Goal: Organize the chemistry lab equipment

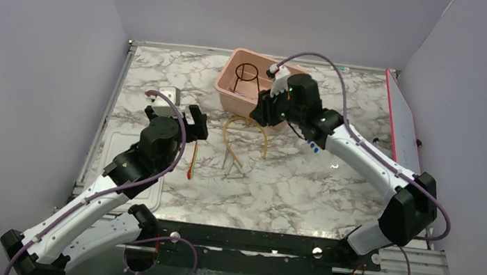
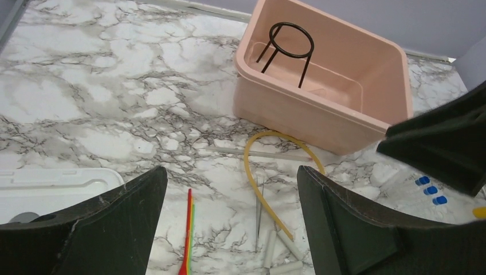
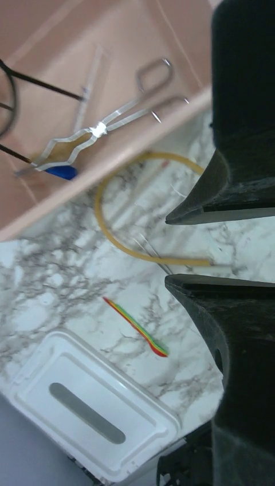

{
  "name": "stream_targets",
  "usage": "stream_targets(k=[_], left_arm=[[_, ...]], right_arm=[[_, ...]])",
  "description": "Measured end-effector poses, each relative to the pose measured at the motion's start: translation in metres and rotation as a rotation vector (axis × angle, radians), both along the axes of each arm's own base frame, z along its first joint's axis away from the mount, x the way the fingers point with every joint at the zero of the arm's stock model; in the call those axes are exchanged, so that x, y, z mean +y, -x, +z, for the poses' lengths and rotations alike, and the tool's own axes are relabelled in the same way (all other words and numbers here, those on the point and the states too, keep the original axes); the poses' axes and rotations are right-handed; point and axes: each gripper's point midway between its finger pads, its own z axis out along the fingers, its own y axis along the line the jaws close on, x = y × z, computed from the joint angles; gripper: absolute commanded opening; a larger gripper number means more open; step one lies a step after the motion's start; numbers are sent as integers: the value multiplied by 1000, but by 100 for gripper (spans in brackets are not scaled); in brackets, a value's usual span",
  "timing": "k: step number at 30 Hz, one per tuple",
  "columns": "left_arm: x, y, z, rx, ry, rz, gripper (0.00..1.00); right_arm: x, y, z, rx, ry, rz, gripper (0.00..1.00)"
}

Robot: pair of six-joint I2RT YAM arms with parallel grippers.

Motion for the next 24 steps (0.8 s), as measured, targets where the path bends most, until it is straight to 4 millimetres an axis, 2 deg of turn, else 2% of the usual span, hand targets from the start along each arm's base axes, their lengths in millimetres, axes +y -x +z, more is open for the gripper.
stream_targets(k=[3, 6, 9, 12, 15, 16, 18, 19, 24], left_arm=[[8, 6, 4, 3, 5, 17, 86], [18, 11, 26, -45, 42, 45, 86], [28, 17, 44, -97, 75, 76, 86], [38, 21, 52, -126, 87, 105, 86], [45, 22, 51, -132, 80, 131, 86], [46, 23, 49, -132, 77, 138, 86], [49, 23, 43, -128, 67, 152, 86], [51, 23, 40, -127, 61, 159, 86], [57, 24, 32, -125, 35, 181, 86]], right_arm=[[9, 30, -40, 123, 18, -35, 42], [24, 45, -72, 214, 41, -74, 41], [42, 45, -96, 266, 54, -117, 40], [59, 40, -120, 303, 79, -165, 36], [70, 37, -143, 336, 106, -208, 15], [72, 38, -150, 348, 114, -218, 13], [76, 39, -156, 368, 118, -236, 13], [79, 43, -165, 383, 134, -236, 14], [92, 58, -179, 431, 172, -259, 23]])
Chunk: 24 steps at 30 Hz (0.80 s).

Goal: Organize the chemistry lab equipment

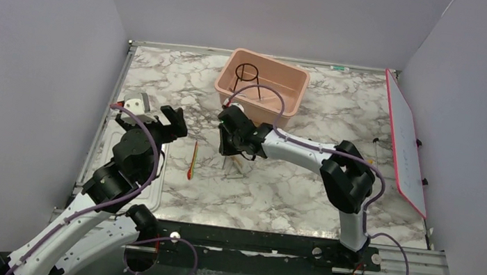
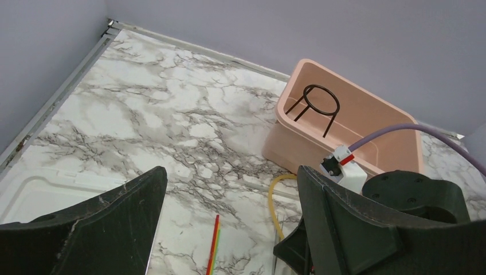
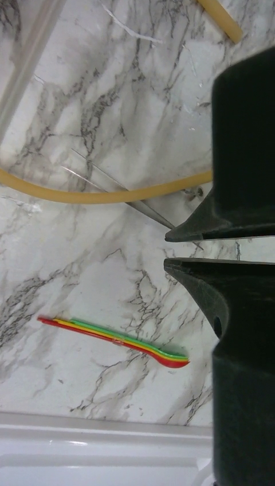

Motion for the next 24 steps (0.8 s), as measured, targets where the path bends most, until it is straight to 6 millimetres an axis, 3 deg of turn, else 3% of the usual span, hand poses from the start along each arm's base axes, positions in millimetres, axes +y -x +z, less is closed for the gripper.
stream_targets(k=[9, 15, 24], left_arm=[[3, 2, 3, -13, -7, 5, 86], [3, 2, 3, -14, -10, 5, 87], [3, 1, 2, -12, -10, 2, 87]], right_arm=[[-9, 27, -29, 97, 107, -107, 30], [-13, 21, -43, 107, 165, -169, 30], [-7, 4, -45, 75, 196, -229, 28]])
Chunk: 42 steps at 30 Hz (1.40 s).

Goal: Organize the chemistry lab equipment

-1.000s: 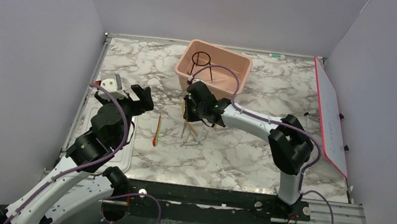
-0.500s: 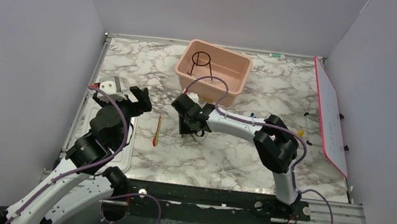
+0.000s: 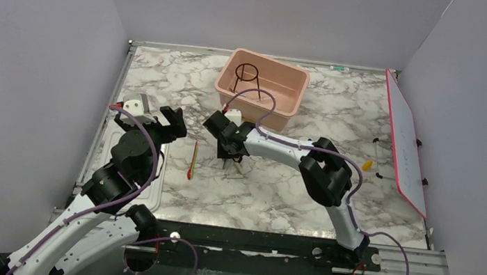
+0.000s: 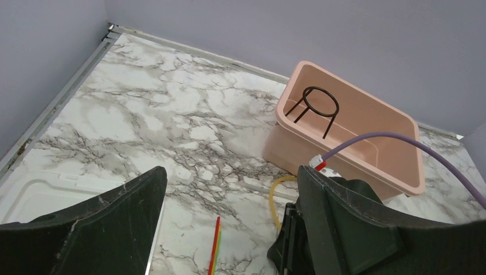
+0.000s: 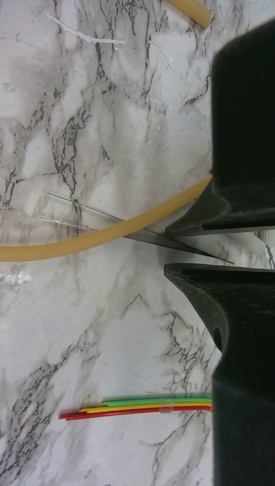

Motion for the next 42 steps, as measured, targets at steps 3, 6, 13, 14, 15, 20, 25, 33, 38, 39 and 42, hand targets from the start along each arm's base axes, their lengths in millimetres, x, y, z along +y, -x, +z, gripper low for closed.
stream_targets(k=[3, 6, 13, 14, 15, 20, 25, 33, 38, 39, 42], left_arm=[[-1, -1, 0, 1, 0, -1, 87], [-2, -2, -1, 5, -4, -2, 87], [-3, -3, -4, 14, -11, -4, 87], [-3, -3, -4, 14, -11, -4, 87], [-3, -3, -4, 14, -11, -4, 87], [-2, -3, -3, 12, -10, 0, 87], [-1, -2, -2, 9, -7, 3, 87], [-6, -3, -2, 7, -25, -27, 87], [-24, -6, -2, 7, -46, -120, 89], [-30, -7, -3, 10, -57, -149, 89], [-50, -9, -5, 14, -81, -246, 89]], right_arm=[[1, -5, 0, -13, 11, -14, 25], [4, -10, -1, -20, 24, -20, 13], [5, -13, -2, -28, 43, 0, 1], [6, -13, -2, -34, 42, 18, 1], [6, -13, -1, -38, 44, 38, 1], [5, 0, 6, -54, 20, 218, 1], [15, 19, 53, -120, -98, 461, 1], [10, 0, 163, -375, -262, 629, 1], [-28, -39, 215, -546, -237, 633, 1], [-37, -46, 224, -575, -231, 631, 1], [-60, -70, 252, -659, -213, 634, 1]])
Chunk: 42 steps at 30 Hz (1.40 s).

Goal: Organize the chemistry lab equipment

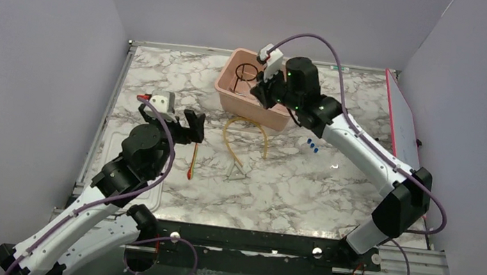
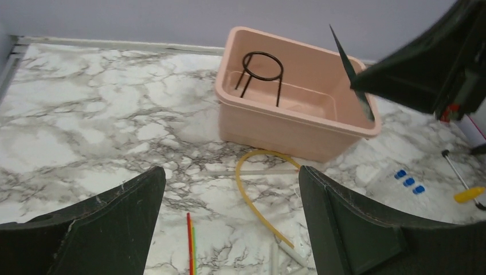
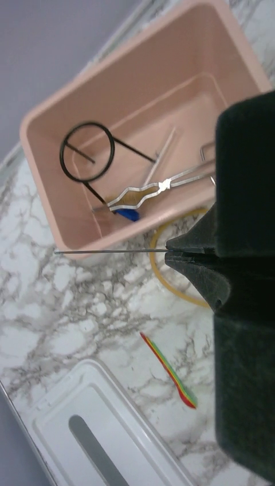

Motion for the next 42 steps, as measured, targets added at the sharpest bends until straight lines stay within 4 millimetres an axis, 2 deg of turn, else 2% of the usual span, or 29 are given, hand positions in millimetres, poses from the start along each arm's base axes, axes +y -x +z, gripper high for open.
stream_targets(k=[3, 8, 14, 18, 22, 25, 30, 32, 36, 42], left_arm=[[-21, -1, -4, 10, -20, -102, 89], [-42, -2, -16, 43, -54, -204, 89], [-48, -3, -22, 60, -71, -230, 90], [-49, -4, -25, 70, -82, -229, 90], [-51, -7, -32, 89, -94, -229, 90], [-52, -8, -35, 101, -102, -229, 90], [-53, -9, -38, 110, -108, -228, 90], [-52, -9, -39, 111, -109, -224, 90], [-52, -10, -40, 115, -113, -220, 90], [-51, -11, -43, 124, -119, -214, 90]], right_arm=[[-18, -20, 17, -73, 17, 3, 1], [-35, -42, 20, -146, 94, 77, 1], [-51, -80, -18, -95, 210, 191, 1], [-58, -100, -60, -6, 260, 227, 1], [-52, -97, -105, 102, 281, 290, 1], [-47, -95, -128, 165, 280, 329, 1], [-45, -93, -154, 231, 287, 346, 1], [-45, -93, -161, 249, 291, 345, 9], [-41, -98, -160, 254, 282, 339, 22], [-38, -106, -144, 245, 255, 306, 24]])
